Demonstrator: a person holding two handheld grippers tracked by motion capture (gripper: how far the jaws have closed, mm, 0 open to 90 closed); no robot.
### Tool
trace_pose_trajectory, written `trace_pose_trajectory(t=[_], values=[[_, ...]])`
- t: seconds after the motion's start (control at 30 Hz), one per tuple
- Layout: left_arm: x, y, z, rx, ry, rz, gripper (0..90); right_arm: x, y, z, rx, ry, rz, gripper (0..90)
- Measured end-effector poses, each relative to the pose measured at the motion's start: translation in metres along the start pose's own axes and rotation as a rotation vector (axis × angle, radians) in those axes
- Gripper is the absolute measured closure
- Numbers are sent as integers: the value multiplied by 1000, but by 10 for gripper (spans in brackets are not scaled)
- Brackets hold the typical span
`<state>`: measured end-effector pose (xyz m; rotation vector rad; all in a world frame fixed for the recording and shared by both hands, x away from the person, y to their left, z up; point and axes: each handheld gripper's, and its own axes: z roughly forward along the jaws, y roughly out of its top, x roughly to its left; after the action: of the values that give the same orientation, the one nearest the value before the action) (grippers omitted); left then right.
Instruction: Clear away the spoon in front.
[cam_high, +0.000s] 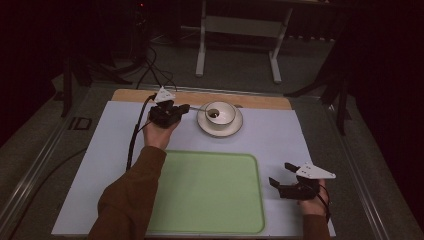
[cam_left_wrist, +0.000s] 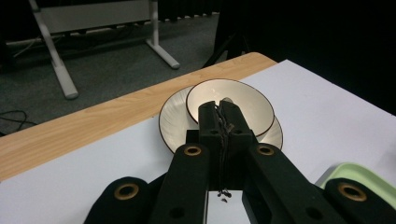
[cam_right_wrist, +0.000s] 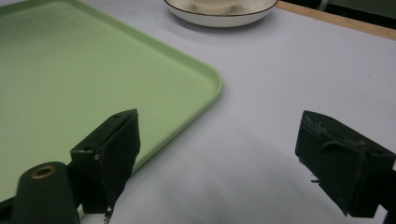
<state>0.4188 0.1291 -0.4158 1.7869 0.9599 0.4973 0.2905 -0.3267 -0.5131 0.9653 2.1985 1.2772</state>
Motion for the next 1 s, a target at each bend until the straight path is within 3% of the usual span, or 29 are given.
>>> trace_pose_trajectory(t=[0.5, 1.0], values=[[-2, 3, -20, -2, -3, 35, 894, 0, 0, 0, 0, 0, 1, 137], [4, -7, -38, -6, 7, 22, 894, 0, 0, 0, 2, 0, 0, 137]])
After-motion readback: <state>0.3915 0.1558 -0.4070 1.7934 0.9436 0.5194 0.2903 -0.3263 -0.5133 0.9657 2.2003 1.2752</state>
